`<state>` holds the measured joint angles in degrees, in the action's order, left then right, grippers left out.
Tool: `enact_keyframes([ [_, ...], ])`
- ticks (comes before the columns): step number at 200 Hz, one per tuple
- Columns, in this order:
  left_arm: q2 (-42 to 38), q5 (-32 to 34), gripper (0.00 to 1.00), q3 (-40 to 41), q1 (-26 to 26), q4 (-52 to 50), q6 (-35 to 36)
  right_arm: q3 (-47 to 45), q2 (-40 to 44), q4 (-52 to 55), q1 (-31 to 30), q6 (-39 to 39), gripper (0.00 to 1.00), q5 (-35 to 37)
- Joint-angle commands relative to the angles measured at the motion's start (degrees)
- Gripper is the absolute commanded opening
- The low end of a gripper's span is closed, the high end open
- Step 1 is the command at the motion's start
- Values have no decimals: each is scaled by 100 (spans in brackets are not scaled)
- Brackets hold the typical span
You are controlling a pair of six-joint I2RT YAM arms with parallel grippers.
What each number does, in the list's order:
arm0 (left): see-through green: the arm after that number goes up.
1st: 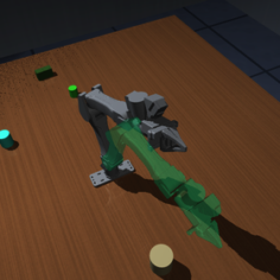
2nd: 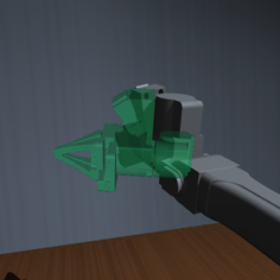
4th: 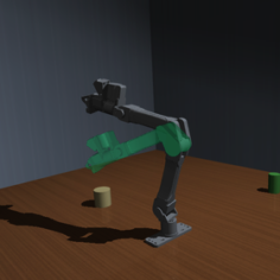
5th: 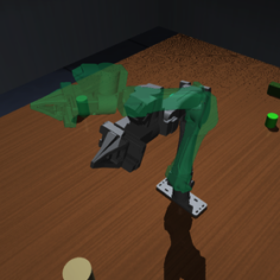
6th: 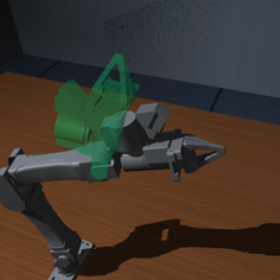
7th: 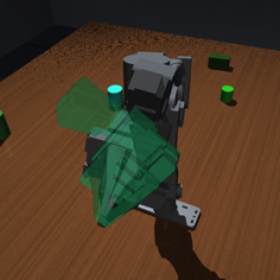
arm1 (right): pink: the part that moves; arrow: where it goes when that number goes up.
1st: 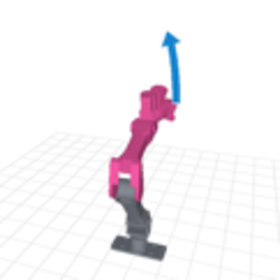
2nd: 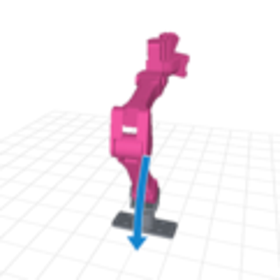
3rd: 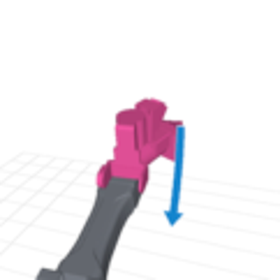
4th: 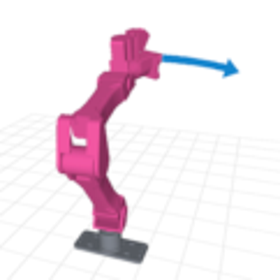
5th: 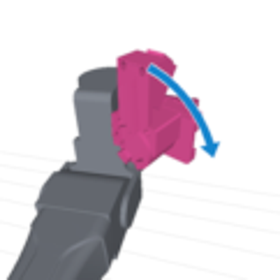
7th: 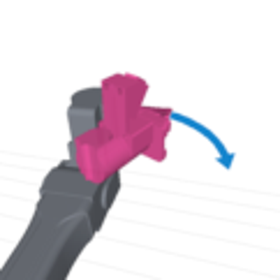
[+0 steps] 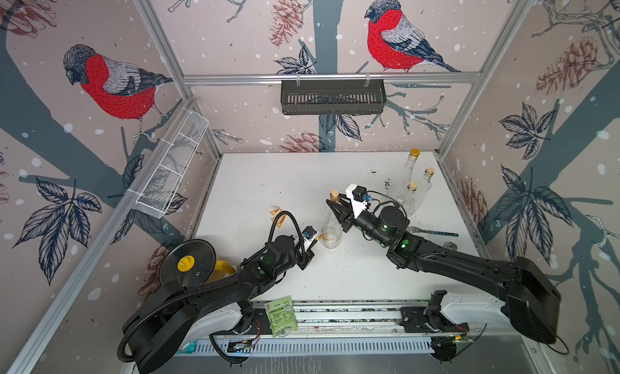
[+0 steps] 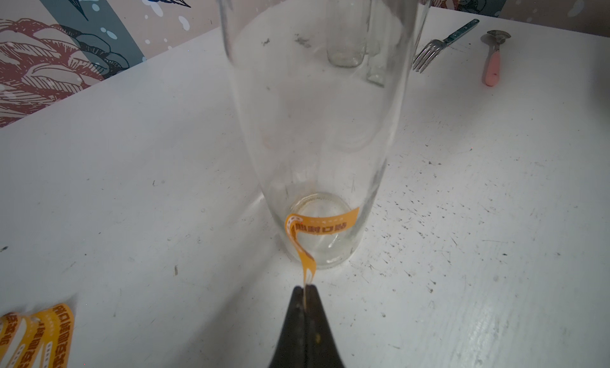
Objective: Remove the label from the bottle
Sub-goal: Tear open the label from the bottle.
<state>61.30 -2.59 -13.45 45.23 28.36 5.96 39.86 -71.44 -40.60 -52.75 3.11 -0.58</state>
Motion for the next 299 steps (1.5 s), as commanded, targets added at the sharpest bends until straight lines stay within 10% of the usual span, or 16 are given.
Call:
enact_keyframes([
  [1,-38,68,0,19,3,258,-34,51,-10,-2,-49,-63,26,117],
  [74,-48,21,0,25,3,240,-19,-28,58,166,-262,-487,1,1063],
  [299,74,-286,0,-55,2,139,90,-391,307,-367,-439,-439,0,2319],
])
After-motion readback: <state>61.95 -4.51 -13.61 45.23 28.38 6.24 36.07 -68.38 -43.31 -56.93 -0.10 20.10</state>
